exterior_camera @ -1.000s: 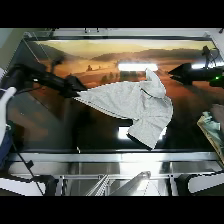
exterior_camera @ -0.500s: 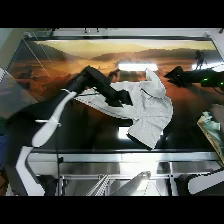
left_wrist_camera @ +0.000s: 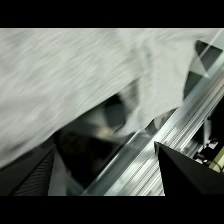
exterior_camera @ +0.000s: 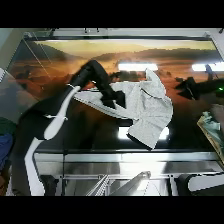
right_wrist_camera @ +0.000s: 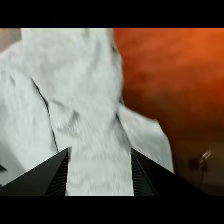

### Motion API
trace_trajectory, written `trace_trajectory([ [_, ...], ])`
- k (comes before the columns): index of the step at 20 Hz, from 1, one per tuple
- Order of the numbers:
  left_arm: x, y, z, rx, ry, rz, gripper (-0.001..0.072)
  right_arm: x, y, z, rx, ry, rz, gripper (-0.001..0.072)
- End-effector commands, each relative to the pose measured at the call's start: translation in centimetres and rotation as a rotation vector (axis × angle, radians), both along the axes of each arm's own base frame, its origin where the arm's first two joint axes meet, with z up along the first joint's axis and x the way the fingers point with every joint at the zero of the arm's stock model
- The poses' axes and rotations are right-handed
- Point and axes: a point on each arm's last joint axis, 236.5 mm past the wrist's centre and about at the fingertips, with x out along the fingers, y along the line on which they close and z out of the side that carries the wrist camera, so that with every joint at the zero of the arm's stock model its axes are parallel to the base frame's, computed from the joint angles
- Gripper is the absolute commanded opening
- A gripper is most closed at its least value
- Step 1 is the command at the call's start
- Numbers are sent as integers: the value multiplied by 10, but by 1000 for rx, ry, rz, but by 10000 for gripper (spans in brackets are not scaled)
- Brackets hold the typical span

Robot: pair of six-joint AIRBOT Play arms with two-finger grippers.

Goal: Fold the shirts.

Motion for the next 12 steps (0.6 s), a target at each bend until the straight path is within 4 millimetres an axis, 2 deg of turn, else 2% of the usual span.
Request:
trace_trajectory([
  [1, 19, 99, 8, 166, 2, 103, 697, -64, -11, 3, 31, 58, -99, 433],
  [3, 38, 167, 10, 271, -62, 224, 697, -97, -2, -5, 34, 97, -184, 434],
  [5, 57, 236, 12, 356, -135, 371, 697, -128, 17, -16, 49, 141, -214, 434],
  [7, 74, 287, 14, 348, -178, 535, 697, -150, 33, -29, 58, 176, -219, 435],
  [9, 83, 327, 6, 347, -187, 630, 697, -166, 43, -41, 76, 216, -223, 435],
  [10, 90, 335, 3, 297, -178, 665, 697, -172, 47, -45, 86, 234, -221, 434],
  [12, 113, 335, 5, 126, -166, 726, 697, -179, 53, -49, 105, 256, -216, 435],
])
